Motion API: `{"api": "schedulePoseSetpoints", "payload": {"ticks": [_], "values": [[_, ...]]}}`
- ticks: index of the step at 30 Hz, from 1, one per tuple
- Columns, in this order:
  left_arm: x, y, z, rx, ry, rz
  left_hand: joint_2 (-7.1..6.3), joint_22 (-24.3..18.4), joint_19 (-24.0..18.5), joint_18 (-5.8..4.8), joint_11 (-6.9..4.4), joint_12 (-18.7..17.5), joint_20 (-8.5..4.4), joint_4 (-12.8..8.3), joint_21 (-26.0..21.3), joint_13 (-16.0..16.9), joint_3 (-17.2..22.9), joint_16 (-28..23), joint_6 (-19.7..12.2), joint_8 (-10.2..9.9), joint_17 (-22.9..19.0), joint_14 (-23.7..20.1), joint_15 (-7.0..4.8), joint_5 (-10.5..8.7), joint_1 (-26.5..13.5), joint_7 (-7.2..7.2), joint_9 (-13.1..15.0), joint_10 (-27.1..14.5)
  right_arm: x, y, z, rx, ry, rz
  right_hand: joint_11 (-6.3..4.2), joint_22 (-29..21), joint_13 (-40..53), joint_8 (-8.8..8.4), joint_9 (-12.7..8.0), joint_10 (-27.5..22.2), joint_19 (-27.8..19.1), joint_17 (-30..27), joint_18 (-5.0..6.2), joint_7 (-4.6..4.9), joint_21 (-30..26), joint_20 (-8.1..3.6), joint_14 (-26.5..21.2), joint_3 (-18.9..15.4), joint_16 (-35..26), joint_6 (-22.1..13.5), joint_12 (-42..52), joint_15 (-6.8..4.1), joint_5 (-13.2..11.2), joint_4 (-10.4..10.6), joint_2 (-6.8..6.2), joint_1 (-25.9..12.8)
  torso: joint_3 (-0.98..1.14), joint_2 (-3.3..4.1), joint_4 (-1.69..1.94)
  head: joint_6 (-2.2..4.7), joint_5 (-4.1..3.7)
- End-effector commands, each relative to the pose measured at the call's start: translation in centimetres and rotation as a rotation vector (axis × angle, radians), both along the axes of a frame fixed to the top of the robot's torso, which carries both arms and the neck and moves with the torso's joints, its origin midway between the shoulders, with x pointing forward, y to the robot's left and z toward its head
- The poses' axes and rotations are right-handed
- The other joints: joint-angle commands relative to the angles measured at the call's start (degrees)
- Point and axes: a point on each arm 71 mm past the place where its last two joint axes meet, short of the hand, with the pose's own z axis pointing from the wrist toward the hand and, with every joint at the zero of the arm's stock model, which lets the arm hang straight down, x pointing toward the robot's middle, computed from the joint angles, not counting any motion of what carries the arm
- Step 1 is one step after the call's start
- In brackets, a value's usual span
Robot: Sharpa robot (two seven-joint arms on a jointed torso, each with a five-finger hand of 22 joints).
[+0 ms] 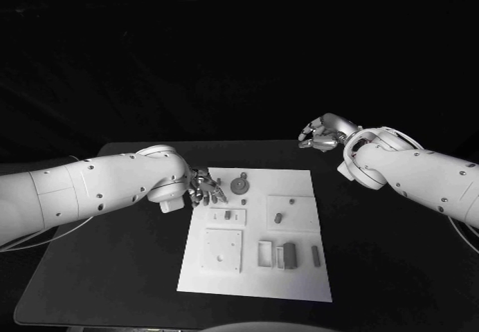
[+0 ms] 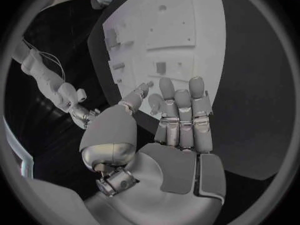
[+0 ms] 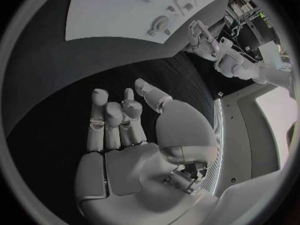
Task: Assemble the parts on the task board
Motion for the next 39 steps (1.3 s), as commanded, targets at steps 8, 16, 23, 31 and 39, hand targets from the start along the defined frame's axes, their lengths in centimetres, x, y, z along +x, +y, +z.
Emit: {"api": "schedulePoseSetpoints", "payload": {"ticks": [8,16,23,31,39], "values": [[3.2,1.8,3.6,-0.088,-0.148,0.118,1.64,-1.1,-1.2,0.52,2.45,-0.9,1.41,-0.1,-2.3,-1.8,0.4,-1.4,-1.4,-1.7,-1.9,-1.1,1.38,1.49,0.5,1.05,-1.6,-2.7,-0.1,-0.1,-0.6,0.006,0.013,0.007,-0.06,0.7,0.0,-0.28,0.1,-0.4,0.1,-0.1,0.87,0.42,-0.3,0.19,0.0,0.1,-0.2,0.0,-0.3,-0.28,0.0,-0.1,-0.36,-0.3,0.00,0.01,0.00,1.34,0.01],[6.2,1.5,3.8,0.025,-0.239,0.113,-1.57,-3.1,-3.2,0.79,3.73,-3.5,2.90,2.0,-5.6,-4.4,-1.9,-4.1,-3.4,-3.4,-4.5,-3.0,2.94,0.50,-4.4,2.29,-3.2,-5.0,-0.1,0.1,-1.0,0.007,0.022,0.010,-0.03,0.7,0.0,-0.34,0.1,-0.4,0.1,-0.1,0.87,0.45,-0.3,0.19,0.0,0.1,-0.2,-0.1,-0.3,-0.26,0.0,0.0,-0.35,-0.4,0.02,0.31,-0.20,1.80,0.23],[7.4,1.2,2.5,0.067,-0.265,0.134,-1.50,-3.3,-3.5,0.95,4.15,-3.8,3.25,1.9,-6.2,-4.9,-2.1,-4.4,-4.6,-4.1,-4.9,-3.5,3.27,0.61,-4.4,2.71,-4.0,-5.4,-0.1,0.2,-1.0,0.008,0.022,0.010,-0.01,0.7,0.0,-0.39,0.1,-0.4,0.1,-0.1,0.87,0.47,-0.3,0.20,0.0,0.1,-0.2,-0.1,-0.3,-0.24,0.0,0.0,-0.37,-0.4,-0.03,0.36,-0.25,1.77,0.05],[7.7,0.2,1.9,0.099,-0.239,0.100,-1.85,-3.5,-3.5,1.27,4.22,-3.8,3.58,2.9,-6.8,-5.4,-3.1,-4.3,-4.6,-4.3,-5.4,-3.7,3.51,-0.08,-6.6,2.82,-4.9,-5.5,-0.1,0.3,-1.0,0.009,0.021,0.011,0.01,0.7,0.0,-0.43,0.1,-0.4,0.1,-0.1,0.87,0.49,-0.3,0.20,0.0,0.1,-0.2,-0.2,-0.3,-0.22,0.0,0.0,-0.38,-0.4,0.02,0.29,-0.19,1.42,-0.31],[7.5,0.0,-0.2,0.150,-0.193,0.074,-1.56,-3.5,-3.3,1.43,4.11,-3.6,3.55,3.3,-7.0,-5.6,-3.5,-4.0,-4.3,-4.3,-5.6,-3.6,3.44,-0.50,-7.6,2.71,-5.3,-5.4,-0.2,0.4,-1.0,0.010,0.019,0.012,0.03,0.7,0.0,-0.46,0.1,-0.4,0.1,-0.1,0.87,0.52,-0.3,0.20,0.0,0.1,-0.2,-0.2,-0.3,-0.20,0.0,0.0,-0.39,-0.5,-0.02,0.19,-0.06,1.35,-0.39]]}}
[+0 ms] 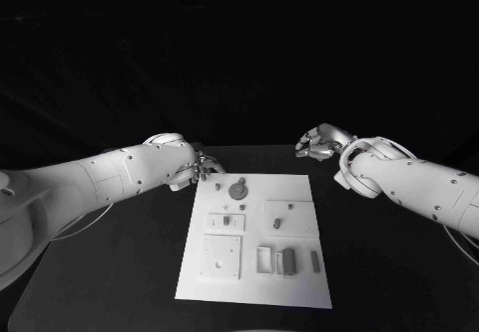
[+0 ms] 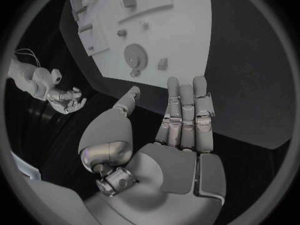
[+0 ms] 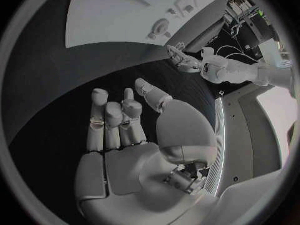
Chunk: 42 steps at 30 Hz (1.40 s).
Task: Assemble the parts on the task board
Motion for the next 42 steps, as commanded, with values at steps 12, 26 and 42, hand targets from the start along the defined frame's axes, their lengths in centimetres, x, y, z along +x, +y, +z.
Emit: {"api": "schedulePoseSetpoints", "payload": {"ticks": [12,26,42], "values": [[-0.1,-0.9,-2.1,0.039,0.053,-0.040,1.45,0.3,0.6,1.35,0.07,0.3,0.00,0.0,-0.2,-0.2,-0.3,0.8,1.4,0.5,-0.2,0.0,-0.35,0.17,-0.6,-0.47,-0.4,-0.1,-0.1,0.6,0.0,0.003,0.000,0.022,0.04,0.7,0.1,-0.29,0.1,-0.4,0.1,-0.1,0.87,0.35,-0.3,0.20,-0.1,0.1,-0.2,-0.1,-0.3,-0.32,0.0,0.0,-0.14,-0.3,0.00,-0.05,-0.02,-0.03,-0.25],[-0.4,-1.1,-3.0,0.038,0.086,-0.057,4.94,1.6,1.3,1.16,-0.45,1.2,-0.33,-2.4,0.2,-0.6,-0.7,1.9,3.2,1.3,-0.7,0.5,-0.72,6.56,0.4,-1.01,-1.6,0.5,-0.1,0.7,0.0,0.002,0.003,0.023,0.06,0.7,0.1,-0.32,0.1,-0.4,0.1,-0.1,0.87,0.37,-0.3,0.21,-0.1,0.1,-0.2,-0.1,-0.3,-0.30,0.1,0.0,-0.13,-0.3,-0.01,-0.13,0.11,-0.13,-0.51],[-0.5,-1.5,-3.1,0.016,0.102,-0.073,5.86,2.7,2.7,1.03,-1.25,1.8,-0.80,-2.3,0.6,-1.3,4.0,3.0,6.1,2.2,-1.2,1.8,-1.21,3.37,4.5,-1.89,-2.5,2.1,-0.1,0.7,-0.1,0.001,0.007,0.024,0.07,0.7,0.1,-0.34,0.2,-0.4,0.1,-0.1,0.87,0.38,-0.4,0.21,-0.1,0.1,-0.2,-0.1,-0.3,-0.28,0.1,0.0,-0.10,-0.4,0.05,-0.10,0.07,-0.08,-0.38]]}}
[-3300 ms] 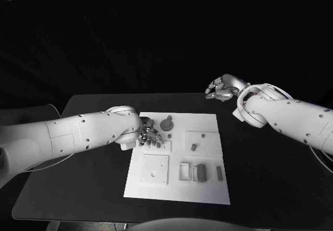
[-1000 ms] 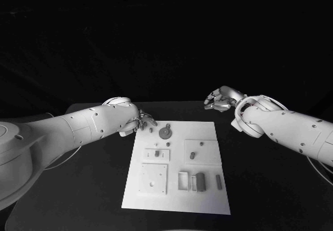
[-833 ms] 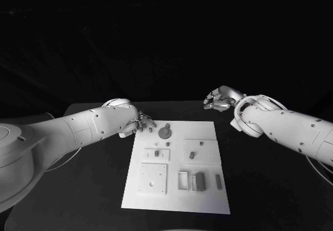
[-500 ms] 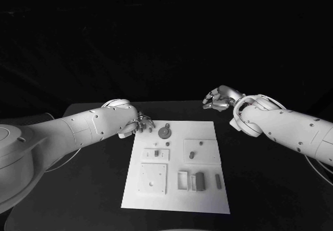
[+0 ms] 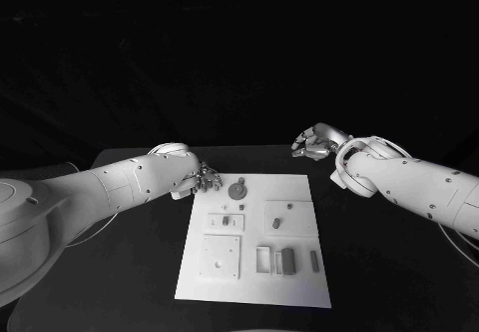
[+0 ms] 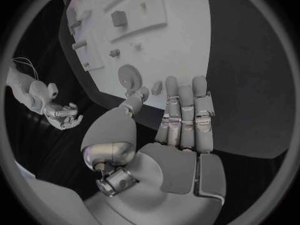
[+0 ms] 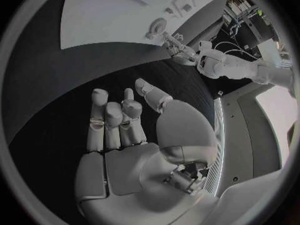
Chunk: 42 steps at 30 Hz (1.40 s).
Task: Assemble the parts on the task board
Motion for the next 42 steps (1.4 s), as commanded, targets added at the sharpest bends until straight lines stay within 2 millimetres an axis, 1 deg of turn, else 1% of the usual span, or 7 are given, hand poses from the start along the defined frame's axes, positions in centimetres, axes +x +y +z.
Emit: {"api": "schedulePoseSetpoints", "payload": {"ticks": [1,9,16,23,26,30,42], "values": [[-0.15,-0.55,-0.15,-0.017,0.018,-0.025,0.00,0.1,0.4,1.02,-0.14,0.2,0.03,-0.3,0.2,-0.1,0.2,0.3,2.2,0.2,-0.1,0.3,0.01,-0.32,0.7,0.30,-0.1,0.3,-0.04,0.13,-0.06,-0.003,0.006,0.013,-0.03,0.7,0.1,-0.35,0.1,-0.3,0.1,-0.1,0.90,0.49,-0.4,0.21,0.1,0.1,-0.2,0.1,-0.3,-0.39,0.1,0.0,-0.10,-0.4,0.03,0.02,-0.04,0.01,0.03],[-0.14,-0.63,-0.09,-0.022,0.007,-0.026,0.18,0.2,0.5,1.00,-0.16,0.2,0.00,-0.4,0.2,-0.2,0.3,0.3,2.3,0.2,-0.1,0.4,-0.01,-0.37,0.9,0.28,-0.2,0.4,-0.04,0.21,-0.06,-0.004,0.004,0.014,-0.03,0.7,0.1,-0.37,0.1,-0.3,0.1,-0.1,0.90,0.49,-0.4,0.20,0.1,0.1,-0.2,0.0,-0.3,-0.38,0.1,0.0,-0.09,-0.4,0.05,0.05,-0.01,0.14,-0.34],[-0.13,-0.81,-0.07,-0.029,0.005,-0.033,0.50,0.3,0.5,0.95,-0.13,0.1,-0.02,-0.9,0.1,-0.4,0.5,0.3,2.2,0.1,-0.3,0.4,-0.03,-0.44,1.5,0.32,-0.3,0.5,-0.04,0.23,-0.04,-0.003,0.001,0.014,-0.02,0.7,0.1,-0.38,0.1,-0.3,0.1,-0.1,0.90,0.50,-0.4,0.20,0.1,0.1,-0.2,0.0,-0.3,-0.38,0.1,0.0,-0.08,-0.4,0.04,0.04,0.00,0.08,-0.29],[-0.08,-0.79,-0.05,-0.030,0.001,-0.032,0.61,0.4,0.5,0.91,-0.13,0.0,-0.04,-1.3,0.1,-0.5,0.6,0.3,2.3,0.1,-0.4,0.5,-0.03,-0.60,2.0,0.32,-0.4,0.5,-0.05,0.28,-0.05,-0.004,0.002,0.016,-0.02,0.8,0.1,-0.39,0.1,-0.3,0.1,-0.1,0.90,0.50,-0.4,0.20,0.1,0.1,-0.2,0.1,-0.3,-0.38,0.2,0.0,-0.06,-0.3,0.00,0.02,0.00,0.35,-0.39],[-0.07,-0.82,-0.04,-0.032,0.000,-0.032,0.68,0.4,0.5,0.91,-0.14,0.0,-0.04,-1.3,0.0,-0.5,0.6,0.4,2.3,0.1,-0.4,0.5,-0.03,-0.65,2.2,0.32,-0.5,0.6,-0.05,0.30,-0.07,-0.005,0.003,0.016,-0.02,0.8,0.1,-0.39,0.1,-0.3,0.1,-0.1,0.90,0.50,-0.4,0.19,0.1,0.1,-0.2,0.1,-0.3,-0.38,0.2,0.0,-0.06,-0.3,0.03,0.04,0.02,0.38,-0.39],[-0.04,-0.85,-0.02,-0.034,-0.003,-0.033,0.87,0.4,0.6,0.88,-0.15,0.0,-0.04,-1.3,0.0,-0.6,0.6,0.4,2.4,0.2,-0.4,0.5,-0.03,-0.77,2.3,0.30,-0.5,0.6,-0.06,0.34,-0.06,-0.004,0.003,0.017,-0.02,0.8,0.1,-0.40,0.1,-0.3,0.1,-0.1,0.90,0.50,-0.4,0.19,0.1,0.1,-0.2,0.0,-0.3,-0.38,0.2,0.0,-0.06,-0.3,-0.01,0.03,0.02,0.40,-0.45],[0.09,-0.82,0.09,-0.041,-0.022,-0.029,1.44,0.6,1.0,0.86,-0.37,0.1,-0.13,-2.0,0.0,-0.8,0.9,0.5,3.2,0.5,-0.6,0.9,-0.10,-1.04,3.9,0.05,-0.5,1.2,-0.07,0.44,-0.07,-0.005,0.004,0.020,-0.01,0.8,0.1,-0.42,0.2,-0.3,0.1,-0.1,0.90,0.51,-0.4,0.20,0.1,0.1,-0.2,0.0,-0.3,-0.37,0.3,0.0,-0.06,-0.3,0.05,0.03,-0.04,0.49,-0.45]]}}
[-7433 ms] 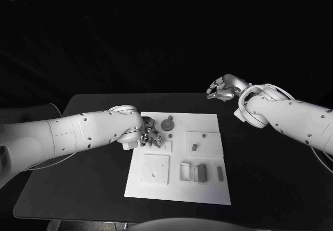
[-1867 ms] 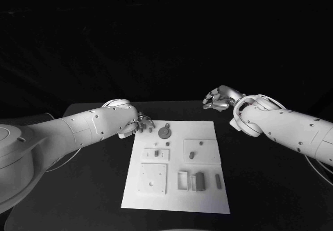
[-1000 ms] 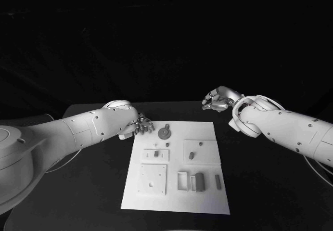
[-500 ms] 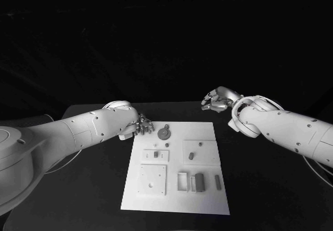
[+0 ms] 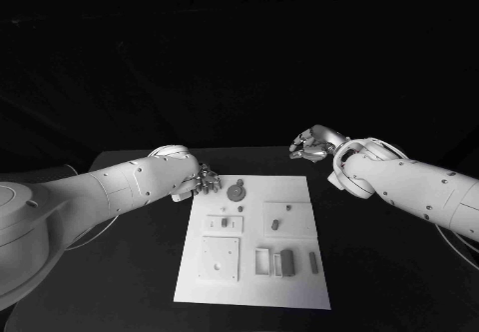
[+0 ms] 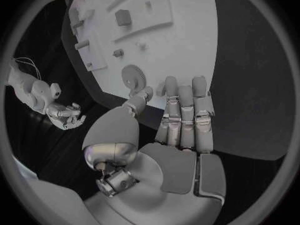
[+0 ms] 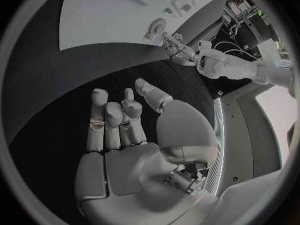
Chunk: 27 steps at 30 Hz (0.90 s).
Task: Assemble the parts on the task board
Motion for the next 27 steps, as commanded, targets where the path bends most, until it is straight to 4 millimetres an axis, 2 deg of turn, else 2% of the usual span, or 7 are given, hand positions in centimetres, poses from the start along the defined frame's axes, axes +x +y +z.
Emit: {"api": "schedulePoseSetpoints", "payload": {"ticks": [1,14,18,27], "values": [[0.06,-0.38,0.10,-0.019,-0.015,-0.009,-0.18,0.1,0.5,0.86,-0.11,0.1,-0.04,-0.5,0.0,-0.1,0.0,0.4,2.8,0.5,-0.1,0.6,-0.02,-0.39,0.7,0.30,0.0,0.5,-0.06,0.21,-0.04,-0.005,0.004,0.016,-0.11,0.8,0.1,-0.23,0.1,-0.4,0.1,-0.1,0.92,0.39,-0.4,0.19,-0.1,0.1,-0.2,-0.1,-0.3,-0.41,0.3,0.0,-0.06,-0.3,0.03,-0.01,-0.01,0.05,-0.09],[0.14,-0.30,0.17,-0.034,-0.025,0.006,1.15,0.7,1.7,0.81,-0.76,-0.4,-0.34,-2.4,0.2,-0.8,0.9,0.8,5.0,1.7,-0.4,1.7,-0.38,-0.36,5.7,-0.47,0.5,2.0,-0.06,0.23,-0.04,-0.005,0.003,0.016,-0.11,0.8,0.1,-0.25,0.1,-0.4,0.1,-0.1,0.92,0.39,-0.4,0.20,-0.1,0.1,-0.2,-0.1,-0.3,-0.40,0.3,0.0,-0.07,-0.4,0.04,0.01,-0.01,-0.01,-0.03],[0.19,-0.04,0.20,-0.042,-0.029,0.019,1.33,1.1,3.1,0.84,-1.46,-0.2,-0.74,-1.5,0.6,-0.8,2.2,1.5,6.6,2.6,-0.3,3.0,-0.87,-0.39,7.4,-1.22,1.4,3.7,-0.04,0.21,-0.04,-0.005,0.003,0.016,-0.11,0.8,0.1,-0.25,0.1,-0.4,0.1,-0.1,0.92,0.40,-0.4,0.20,-0.1,0.1,-0.2,-0.1,-0.3,-0.40,0.3,0.0,-0.08,-0.4,0.01,0.00,-0.01,-0.06,-0.08],[0.26,0.27,0.30,-0.064,-0.044,0.045,1.40,1.6,4.0,0.83,-1.87,0.1,-1.10,-1.6,1.1,-0.7,2.6,2.1,7.3,3.0,0.0,3.8,-1.26,-0.29,8.3,-1.62,2.1,4.7,-0.05,0.20,-0.04,-0.005,0.003,0.016,-0.10,0.8,0.1,-0.26,0.1,-0.4,0.1,-0.1,0.92,0.40,-0.4,0.21,-0.1,0.1,-0.2,-0.1,-0.3,-0.40,0.2,0.0,-0.07,-0.4,0.01,0.02,0.01,-0.11,-0.03]]}}
